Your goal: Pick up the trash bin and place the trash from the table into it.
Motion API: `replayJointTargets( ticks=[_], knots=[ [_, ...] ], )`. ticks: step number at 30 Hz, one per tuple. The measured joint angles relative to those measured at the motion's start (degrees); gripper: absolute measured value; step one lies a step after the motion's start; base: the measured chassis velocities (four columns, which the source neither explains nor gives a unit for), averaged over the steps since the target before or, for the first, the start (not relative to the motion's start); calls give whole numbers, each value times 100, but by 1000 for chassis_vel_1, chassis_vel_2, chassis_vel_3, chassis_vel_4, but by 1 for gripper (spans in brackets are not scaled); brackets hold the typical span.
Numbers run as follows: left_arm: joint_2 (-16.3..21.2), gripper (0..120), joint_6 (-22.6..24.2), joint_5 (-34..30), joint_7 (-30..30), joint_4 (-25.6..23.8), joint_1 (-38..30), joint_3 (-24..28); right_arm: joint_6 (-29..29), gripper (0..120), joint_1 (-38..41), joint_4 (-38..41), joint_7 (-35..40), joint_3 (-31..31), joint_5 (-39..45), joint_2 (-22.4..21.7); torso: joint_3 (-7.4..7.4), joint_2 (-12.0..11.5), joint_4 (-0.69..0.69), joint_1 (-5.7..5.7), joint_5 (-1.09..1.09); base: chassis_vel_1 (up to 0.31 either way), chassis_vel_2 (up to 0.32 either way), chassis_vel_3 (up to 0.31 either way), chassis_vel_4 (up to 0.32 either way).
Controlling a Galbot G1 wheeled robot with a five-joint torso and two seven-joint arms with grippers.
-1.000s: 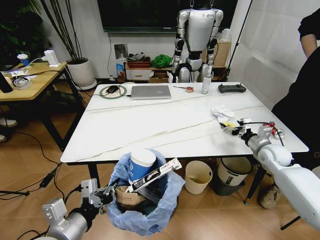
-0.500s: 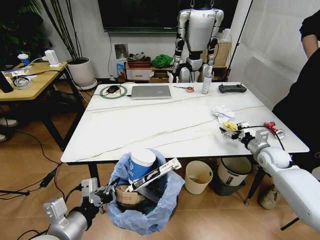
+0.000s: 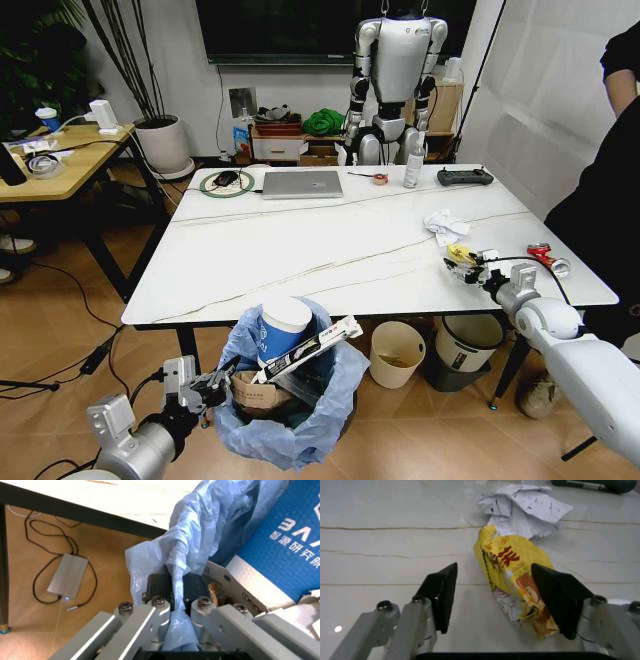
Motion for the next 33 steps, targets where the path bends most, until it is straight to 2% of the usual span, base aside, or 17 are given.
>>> replayJointTargets(
  ticks=[6, 8, 15, 26, 29, 31, 33],
  knots=[
    [9, 0, -2, -2, 0, 6, -3, 5, 24, 29, -44, -28, -19, 7, -92, -7, 0, 0, 0, 0, 0, 0, 0, 0, 0],
    [12, 0, -2, -2, 0, 6, -2, 4, 26, 27, -48, -28, -22, 7, -101, -8, 0, 0, 0, 0, 0, 0, 0, 0, 0],
    [30, 0, -4, -16, 0, 6, -8, 0, 27, 0, -79, 28, -39, 2, -119, -37, 0, 0, 0, 0, 0, 0, 0, 0, 0],
    [47, 0, -5, -17, 1, 6, -25, 20, 62, 0, -166, 468, -64, 48, -50, -182, 0, 0, 0, 0, 0, 0, 0, 0, 0],
    [55, 0, -5, -17, 1, 6, -38, 35, 124, 0, -190, 1095, -73, 142, 260, -365, 0, 0, -1, 0, 1, 0, 0, 0, 0],
    [55, 0, -5, -17, 1, 6, -38, 40, 141, 0, -185, 1243, -73, 167, 328, -404, 0, 0, -1, 0, 0, 0, 0, 0, 0],
    [53, 0, -5, -16, -2, 0, -26, 48, 220, 0, -133, 1971, -72, 273, 884, -621, 0, 0, -1, 0, 1, 0, 0, 0, 0]
  ],
)
